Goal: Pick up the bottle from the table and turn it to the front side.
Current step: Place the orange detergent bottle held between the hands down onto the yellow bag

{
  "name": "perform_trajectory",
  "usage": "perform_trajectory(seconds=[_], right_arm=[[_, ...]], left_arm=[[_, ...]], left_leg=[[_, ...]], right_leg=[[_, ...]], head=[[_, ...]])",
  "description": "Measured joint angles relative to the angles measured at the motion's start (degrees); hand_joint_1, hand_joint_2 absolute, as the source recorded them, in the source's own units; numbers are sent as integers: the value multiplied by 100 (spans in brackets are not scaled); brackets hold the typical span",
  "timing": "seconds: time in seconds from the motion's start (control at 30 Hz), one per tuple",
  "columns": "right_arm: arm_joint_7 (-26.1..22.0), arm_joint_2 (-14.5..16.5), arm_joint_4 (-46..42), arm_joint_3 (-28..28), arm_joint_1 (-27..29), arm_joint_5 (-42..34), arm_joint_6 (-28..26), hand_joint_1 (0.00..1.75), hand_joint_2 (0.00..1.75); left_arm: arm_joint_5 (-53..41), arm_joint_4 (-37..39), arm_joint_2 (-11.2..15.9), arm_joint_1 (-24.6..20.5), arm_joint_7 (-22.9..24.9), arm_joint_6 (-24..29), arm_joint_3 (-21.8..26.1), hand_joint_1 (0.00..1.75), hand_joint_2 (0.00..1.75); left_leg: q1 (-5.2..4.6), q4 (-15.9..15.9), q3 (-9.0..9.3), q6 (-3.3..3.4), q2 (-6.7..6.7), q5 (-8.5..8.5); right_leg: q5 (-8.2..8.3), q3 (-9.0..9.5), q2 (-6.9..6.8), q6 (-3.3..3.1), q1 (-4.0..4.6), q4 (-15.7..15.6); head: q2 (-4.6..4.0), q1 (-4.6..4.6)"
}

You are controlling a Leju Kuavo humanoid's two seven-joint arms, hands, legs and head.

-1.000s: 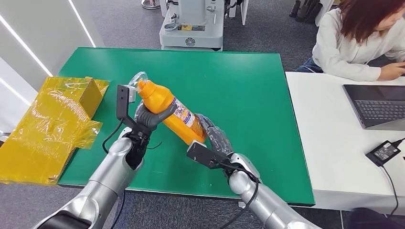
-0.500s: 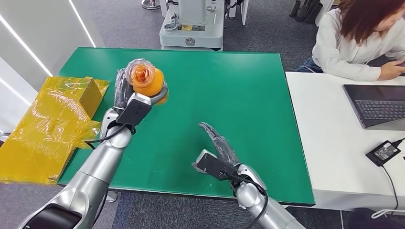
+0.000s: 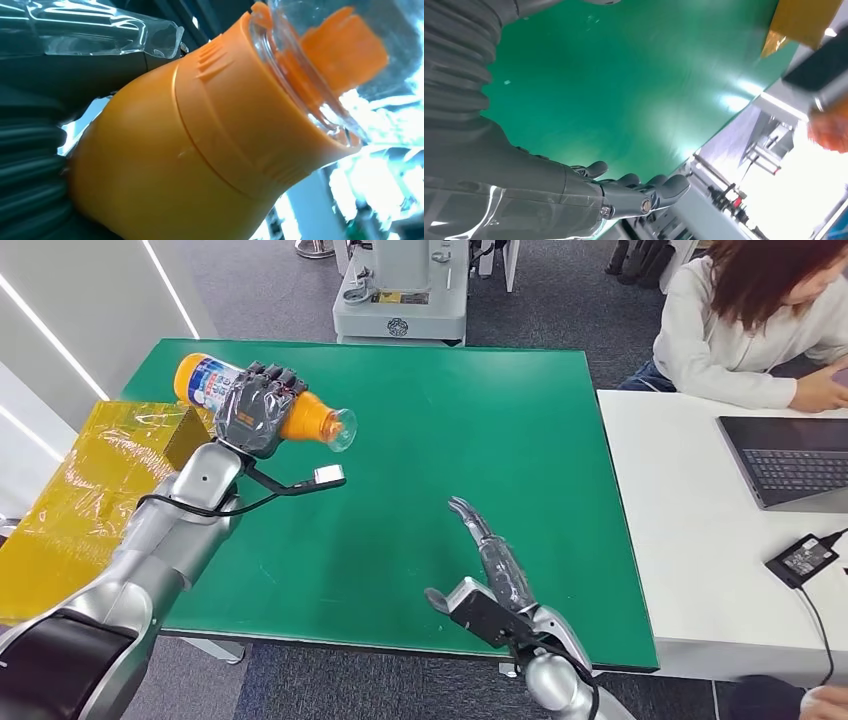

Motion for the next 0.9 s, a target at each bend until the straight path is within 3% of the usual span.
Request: perform_trajectory(seconds=[0.13, 0.4, 0.6, 0.7, 0.8, 0.9], right_arm=[[16, -203, -439, -202, 321, 0, -46, 0, 175], [117, -332, -905, -450, 720, 81, -111, 0, 175], [156, -335, -1057, -547, 843, 149, -103, 0, 175], [168, -335, -1099, -562, 859, 187, -34, 0, 175], [167, -330, -1121, -565, 877, 298, 155, 0, 175], [165, -326, -1128, -566, 915, 378, 237, 0, 175]], left_arm=[[-96, 469, 108, 0, 280, -329, -55, 175, 175], [-111, 999, 351, 58, 789, -1635, -134, 175, 175], [-103, 1170, 534, 180, 888, -1939, -134, 175, 175], [-105, 1216, 604, 215, 983, -2349, -134, 175, 175], [-112, 1244, 815, 414, 1039, -2733, -134, 175, 175], [-110, 1285, 1032, 707, 1012, -2767, -134, 175, 175]], left_leg=[[0, -1, -2, -3, 0, -3], [1, -1, -2, -4, 3, -3], [2, -2, -4, -4, 1, -3], [1, -3, -6, -4, 3, -3], [1, -5, 0, -9, 17, -7], [2, -4, 2, -11, 18, -10]], right_leg=[[-1, 0, 0, 1, 0, 0], [-1, -2, 4, 1, 0, 1], [-2, -4, 1, 0, 1, 2], [-1, -2, 3, 0, 1, 2], [-1, -2, 18, 0, -1, 3], [-5, -7, 21, -1, -1, 2]], head=[[0, -1], [0, -1], [0, 0], [0, 1], [0, -1], [0, -2]])
